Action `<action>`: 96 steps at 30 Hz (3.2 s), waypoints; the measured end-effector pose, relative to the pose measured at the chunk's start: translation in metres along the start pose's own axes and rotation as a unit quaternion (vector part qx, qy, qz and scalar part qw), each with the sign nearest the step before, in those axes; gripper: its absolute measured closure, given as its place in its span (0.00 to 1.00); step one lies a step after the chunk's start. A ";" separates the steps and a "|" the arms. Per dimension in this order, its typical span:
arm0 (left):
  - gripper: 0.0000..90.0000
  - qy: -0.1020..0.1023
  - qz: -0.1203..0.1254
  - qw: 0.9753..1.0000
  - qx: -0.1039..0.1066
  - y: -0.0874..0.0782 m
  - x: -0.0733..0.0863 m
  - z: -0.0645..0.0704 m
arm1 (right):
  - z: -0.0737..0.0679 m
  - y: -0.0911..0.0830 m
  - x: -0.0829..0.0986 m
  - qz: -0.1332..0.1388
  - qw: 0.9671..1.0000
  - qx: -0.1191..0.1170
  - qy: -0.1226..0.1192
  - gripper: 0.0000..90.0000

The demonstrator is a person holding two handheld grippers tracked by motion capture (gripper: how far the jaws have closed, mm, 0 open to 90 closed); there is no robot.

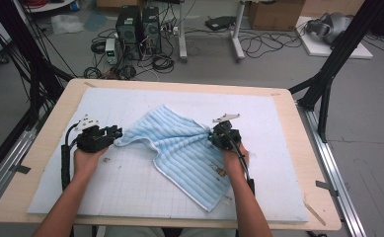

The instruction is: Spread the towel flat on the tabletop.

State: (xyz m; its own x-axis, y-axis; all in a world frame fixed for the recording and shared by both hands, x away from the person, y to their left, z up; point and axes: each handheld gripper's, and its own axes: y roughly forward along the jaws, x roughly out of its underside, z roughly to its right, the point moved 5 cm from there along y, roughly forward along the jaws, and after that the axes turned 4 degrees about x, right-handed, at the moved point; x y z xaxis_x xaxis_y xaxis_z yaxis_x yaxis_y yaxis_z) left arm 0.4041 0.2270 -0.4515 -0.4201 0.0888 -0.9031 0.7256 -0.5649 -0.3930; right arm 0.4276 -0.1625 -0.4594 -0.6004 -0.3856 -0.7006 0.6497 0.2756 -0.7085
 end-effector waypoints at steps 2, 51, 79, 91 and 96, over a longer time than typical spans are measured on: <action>0.71 -0.002 -0.001 1.000 0.003 0.001 0.000 0.002 | 0.008 0.000 0.002 -0.003 1.000 0.018 0.004 0.91; 0.88 0.055 -0.089 0.993 0.052 0.088 0.001 0.102 | 0.037 -0.073 0.065 0.076 0.995 -0.054 0.027 0.44; 0.88 -0.014 -0.051 0.998 -0.046 0.038 -0.012 -0.015 | 0.004 -0.060 0.061 0.058 0.992 -0.108 -0.019 0.55; 0.56 -0.026 -0.044 0.997 -0.054 0.035 -0.014 -0.013 | -0.024 -0.042 0.064 0.001 0.988 -0.146 -0.057 0.86; 0.53 -0.021 -0.036 0.998 -0.046 0.028 -0.018 -0.009 | -0.040 -0.051 0.070 -0.018 0.972 -0.217 -0.085 0.90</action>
State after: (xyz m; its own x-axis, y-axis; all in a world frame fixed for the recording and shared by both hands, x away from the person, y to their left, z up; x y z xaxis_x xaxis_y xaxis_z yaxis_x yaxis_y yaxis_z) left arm 0.4371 0.2169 -0.4482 -0.4941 0.0901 -0.8647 0.7391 -0.4802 -0.4723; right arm 0.3340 -0.1687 -0.4761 -0.5099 -0.5308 -0.6769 0.3500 0.5908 -0.7269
